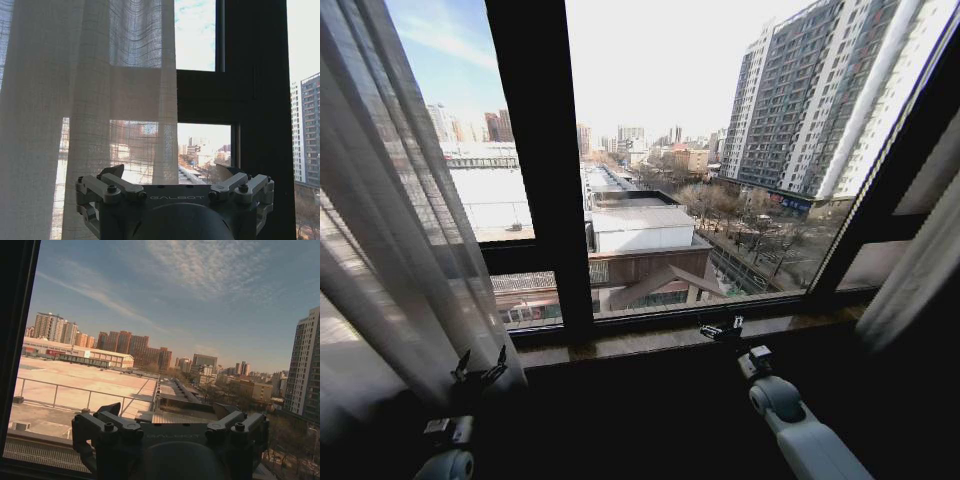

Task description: Open the curtains by pulling them apart, changing their state from closed to fully open.

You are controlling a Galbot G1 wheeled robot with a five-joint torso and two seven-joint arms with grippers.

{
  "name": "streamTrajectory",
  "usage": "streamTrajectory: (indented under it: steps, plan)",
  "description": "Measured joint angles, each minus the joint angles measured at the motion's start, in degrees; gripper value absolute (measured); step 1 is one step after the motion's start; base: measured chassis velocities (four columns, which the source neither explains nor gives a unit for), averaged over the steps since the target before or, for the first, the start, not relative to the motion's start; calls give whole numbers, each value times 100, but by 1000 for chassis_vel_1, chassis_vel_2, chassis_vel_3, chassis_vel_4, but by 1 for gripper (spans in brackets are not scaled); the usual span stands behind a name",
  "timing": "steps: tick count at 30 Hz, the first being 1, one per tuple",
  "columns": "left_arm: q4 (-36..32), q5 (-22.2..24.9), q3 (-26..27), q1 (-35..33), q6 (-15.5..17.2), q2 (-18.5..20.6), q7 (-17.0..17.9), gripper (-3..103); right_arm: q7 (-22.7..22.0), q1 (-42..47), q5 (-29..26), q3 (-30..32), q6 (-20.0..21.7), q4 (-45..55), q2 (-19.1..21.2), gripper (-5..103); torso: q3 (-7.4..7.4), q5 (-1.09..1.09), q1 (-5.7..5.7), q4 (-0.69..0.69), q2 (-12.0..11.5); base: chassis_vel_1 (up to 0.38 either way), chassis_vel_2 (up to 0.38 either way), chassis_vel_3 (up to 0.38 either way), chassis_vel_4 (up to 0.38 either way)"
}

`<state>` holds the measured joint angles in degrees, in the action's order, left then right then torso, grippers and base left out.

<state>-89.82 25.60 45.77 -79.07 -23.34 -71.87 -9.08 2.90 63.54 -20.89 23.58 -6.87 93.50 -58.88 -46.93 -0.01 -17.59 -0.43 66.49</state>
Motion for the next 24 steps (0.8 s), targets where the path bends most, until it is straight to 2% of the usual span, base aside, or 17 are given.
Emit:
streamTrajectory:
  steps: [24]
  plan:
    - [0,0,0,0,0,0,-1,100,0,0,0,0,0,0,0,100,0,1,0,-1,0,0,0,0,0]
